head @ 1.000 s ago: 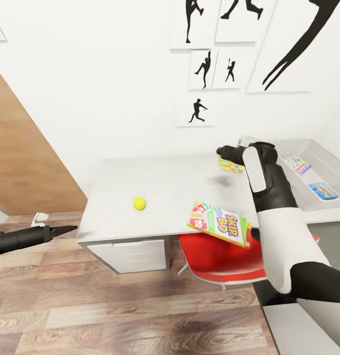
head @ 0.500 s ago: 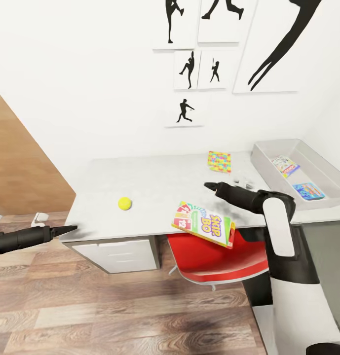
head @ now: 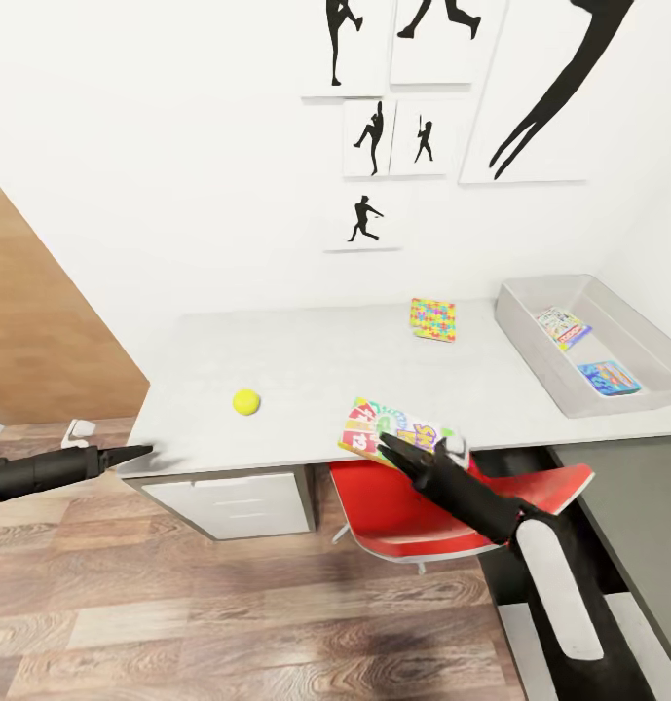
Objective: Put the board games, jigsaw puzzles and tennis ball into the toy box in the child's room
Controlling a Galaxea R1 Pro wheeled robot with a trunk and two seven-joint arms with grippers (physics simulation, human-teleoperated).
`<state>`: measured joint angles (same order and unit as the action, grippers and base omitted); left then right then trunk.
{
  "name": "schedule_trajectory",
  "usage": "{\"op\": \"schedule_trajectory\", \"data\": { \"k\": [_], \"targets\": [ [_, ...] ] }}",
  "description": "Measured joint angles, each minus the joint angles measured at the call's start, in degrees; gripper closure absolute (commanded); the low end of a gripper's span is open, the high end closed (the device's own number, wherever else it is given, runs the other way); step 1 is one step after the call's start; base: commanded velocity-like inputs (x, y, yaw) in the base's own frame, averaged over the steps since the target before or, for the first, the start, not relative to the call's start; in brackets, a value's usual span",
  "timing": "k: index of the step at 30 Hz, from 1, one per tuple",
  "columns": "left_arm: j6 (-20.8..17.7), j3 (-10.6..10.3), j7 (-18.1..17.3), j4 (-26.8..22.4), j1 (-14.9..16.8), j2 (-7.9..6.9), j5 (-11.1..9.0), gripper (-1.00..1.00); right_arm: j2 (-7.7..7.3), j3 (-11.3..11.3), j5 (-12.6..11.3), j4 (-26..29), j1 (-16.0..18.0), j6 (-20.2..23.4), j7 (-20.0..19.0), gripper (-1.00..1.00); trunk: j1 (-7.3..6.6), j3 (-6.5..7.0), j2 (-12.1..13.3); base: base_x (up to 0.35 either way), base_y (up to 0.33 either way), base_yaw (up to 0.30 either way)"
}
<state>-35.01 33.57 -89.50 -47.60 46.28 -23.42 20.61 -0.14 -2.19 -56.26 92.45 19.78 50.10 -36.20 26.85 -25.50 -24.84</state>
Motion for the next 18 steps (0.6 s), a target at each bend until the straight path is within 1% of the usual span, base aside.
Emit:
{"op": "schedule_trajectory", "data": {
  "k": [1,2,3,4,5,7,9,11,14,17,18],
  "targets": [
    [0.0,0.0,0.0,0.0,0.0,0.0,0.0,-1.0,-0.26,0.0,0.1,0.0,-2.9,-3.2,-3.0,-1.0,0.0,0.0,0.0,0.0,0.0,0.0],
    [0.0,0.0,0.0,0.0,0.0,0.0,0.0,-1.0,-0.48,-0.1,0.1,0.0,-4.4,-4.8,-4.6,-1.0,0.0,0.0,0.0,0.0,0.0,0.0],
    [0.0,0.0,0.0,0.0,0.0,0.0,0.0,-1.0,-1.06,-0.1,0.2,0.0,-6.9,-7.9,-7.6,-1.0,0.0,0.0,0.0,0.0,0.0,0.0],
    [0.1,0.0,0.0,0.0,0.0,0.0,0.0,-1.0,-1.45,-0.1,0.2,0.0,-8.1,-9.4,-9.1,-1.0,0.0,0.0,0.0,0.0,0.0,0.0],
    [0.1,0.0,0.0,0.0,0.0,0.0,0.0,-1.0,-2.88,-0.2,0.2,0.0,-10.5,-13.2,-13.1,-1.0,0.0,0.0,0.0,0.0,0.0,0.0],
    [0.1,0.0,0.0,0.0,0.0,0.0,0.0,-1.0,-5.14,-0.4,0.3,0.0,-12.1,-16.6,-18.1,-1.0,0.0,0.01,0.0,0.0,0.0,0.0],
    [0.1,0.0,0.0,0.0,0.0,0.0,-0.1,-1.0,-6.35,-0.6,0.3,0.0,-12.7,-18.2,-20.9,-1.0,0.01,0.01,0.0,0.0,0.0,0.0],
    [0.0,0.0,0.0,0.0,0.0,0.0,-0.1,-1.0,-7.18,-0.7,0.3,0.0,-13.0,-20.2,-22.6,-1.0,0.01,0.01,0.0,0.0,-0.004,0.0],
    [0.0,0.0,0.0,0.0,0.0,0.0,-0.1,-1.0,-7.62,-0.9,0.3,0.0,-13.2,-22.0,-23.2,-1.0,0.01,0.01,0.0,-0.03,-0.101,0.0],
    [-0.3,-0.1,0.0,0.0,0.0,0.0,-0.1,-1.0,-7.81,-2.4,0.3,-0.2,-13.3,-22.3,-23.1,-1.0,0.02,0.01,0.0,-0.075,-0.211,0.0],
    [-0.6,-0.1,0.0,0.0,0.0,0.0,-0.1,-1.0,-7.85,-3.3,0.2,-0.2,-13.3,-22.2,-23.1,-1.0,0.01,0.01,0.0,-0.046,-0.169,0.0]
  ]
}}
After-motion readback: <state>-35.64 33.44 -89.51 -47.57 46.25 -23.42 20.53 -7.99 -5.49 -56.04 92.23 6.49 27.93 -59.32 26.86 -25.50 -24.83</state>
